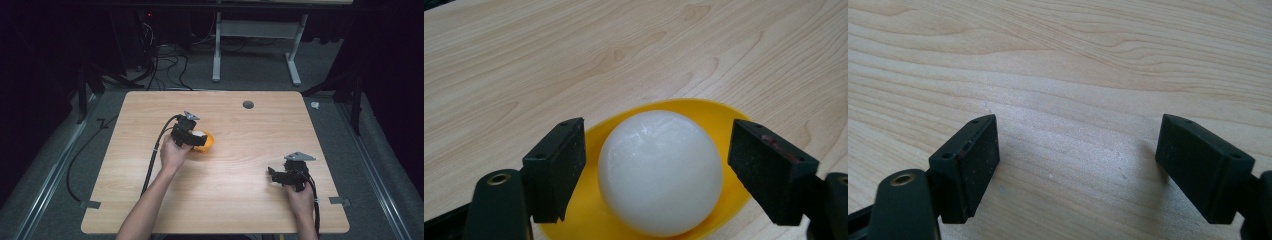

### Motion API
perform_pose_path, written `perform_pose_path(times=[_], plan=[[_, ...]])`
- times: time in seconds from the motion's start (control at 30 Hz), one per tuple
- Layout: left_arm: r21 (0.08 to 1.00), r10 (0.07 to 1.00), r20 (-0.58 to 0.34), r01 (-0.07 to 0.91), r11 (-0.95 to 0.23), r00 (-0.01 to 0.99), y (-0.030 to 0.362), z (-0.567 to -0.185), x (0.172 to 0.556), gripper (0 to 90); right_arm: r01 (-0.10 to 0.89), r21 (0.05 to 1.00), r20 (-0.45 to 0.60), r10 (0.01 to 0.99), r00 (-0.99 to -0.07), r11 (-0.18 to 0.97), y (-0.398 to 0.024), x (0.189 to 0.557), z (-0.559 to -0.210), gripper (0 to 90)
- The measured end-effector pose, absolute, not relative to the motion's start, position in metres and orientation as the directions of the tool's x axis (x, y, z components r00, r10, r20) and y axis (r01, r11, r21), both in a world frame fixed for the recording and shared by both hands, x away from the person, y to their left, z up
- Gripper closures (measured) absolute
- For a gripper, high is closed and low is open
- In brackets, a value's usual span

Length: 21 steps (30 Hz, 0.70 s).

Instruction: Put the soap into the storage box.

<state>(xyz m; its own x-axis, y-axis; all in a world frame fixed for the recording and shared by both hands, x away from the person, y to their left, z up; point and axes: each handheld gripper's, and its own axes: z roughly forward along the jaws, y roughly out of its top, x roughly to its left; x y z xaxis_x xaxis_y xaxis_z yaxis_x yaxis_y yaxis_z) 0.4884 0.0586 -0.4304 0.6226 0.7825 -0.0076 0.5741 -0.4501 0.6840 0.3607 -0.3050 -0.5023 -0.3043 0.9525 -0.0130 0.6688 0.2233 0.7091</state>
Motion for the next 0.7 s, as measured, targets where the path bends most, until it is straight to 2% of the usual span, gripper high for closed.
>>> perform_pose_path(times=[0.7], plan=[[0.742, 0.773, -0.023, 0.529, -0.411, 0.634, 0.076, -0.405, 0.471, 23.3, 0.668, 0.71, -0.014, 0.953, -0.303, 0.223, -0.305, 0.361, -0.502, 18.6]])
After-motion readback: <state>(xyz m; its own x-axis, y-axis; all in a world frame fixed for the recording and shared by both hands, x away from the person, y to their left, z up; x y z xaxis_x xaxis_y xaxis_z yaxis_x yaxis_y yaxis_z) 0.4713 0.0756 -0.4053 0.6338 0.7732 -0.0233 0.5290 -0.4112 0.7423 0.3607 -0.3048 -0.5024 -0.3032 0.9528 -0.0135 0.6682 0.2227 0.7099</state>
